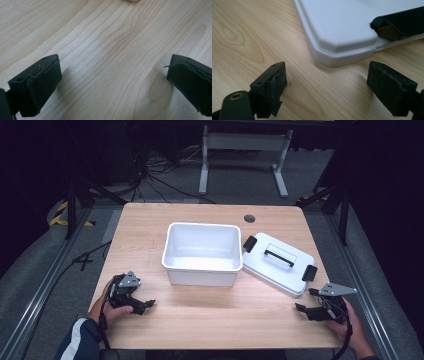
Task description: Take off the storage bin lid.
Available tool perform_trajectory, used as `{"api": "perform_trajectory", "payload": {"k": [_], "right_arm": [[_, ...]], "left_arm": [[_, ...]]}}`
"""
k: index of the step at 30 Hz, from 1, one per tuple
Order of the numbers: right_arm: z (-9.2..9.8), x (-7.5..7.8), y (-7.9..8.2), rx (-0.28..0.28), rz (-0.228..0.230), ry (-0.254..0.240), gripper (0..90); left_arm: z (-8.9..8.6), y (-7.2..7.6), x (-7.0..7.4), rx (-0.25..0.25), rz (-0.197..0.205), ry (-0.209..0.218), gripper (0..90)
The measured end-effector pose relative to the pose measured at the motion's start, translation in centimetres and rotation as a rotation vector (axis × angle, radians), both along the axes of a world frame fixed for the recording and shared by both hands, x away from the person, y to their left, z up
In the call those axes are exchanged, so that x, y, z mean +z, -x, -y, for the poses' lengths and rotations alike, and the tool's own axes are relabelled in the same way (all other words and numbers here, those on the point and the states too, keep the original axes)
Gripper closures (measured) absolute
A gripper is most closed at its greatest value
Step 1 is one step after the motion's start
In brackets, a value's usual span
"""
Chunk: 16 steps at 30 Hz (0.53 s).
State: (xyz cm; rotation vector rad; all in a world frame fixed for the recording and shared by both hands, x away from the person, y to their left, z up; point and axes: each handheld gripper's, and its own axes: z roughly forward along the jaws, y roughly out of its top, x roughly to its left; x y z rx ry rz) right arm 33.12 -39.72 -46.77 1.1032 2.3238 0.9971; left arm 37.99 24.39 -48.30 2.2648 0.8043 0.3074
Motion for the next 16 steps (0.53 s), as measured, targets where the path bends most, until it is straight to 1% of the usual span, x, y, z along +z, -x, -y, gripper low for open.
{"api": "perform_trajectory", "payload": {"k": [16], "right_arm": [[0.00, -0.01, -0.02, -0.004, -0.001, 0.001, 15.6]], "left_arm": [[0.02, -0.02, -0.01, 0.005, 0.004, 0.001, 0.1]]}}
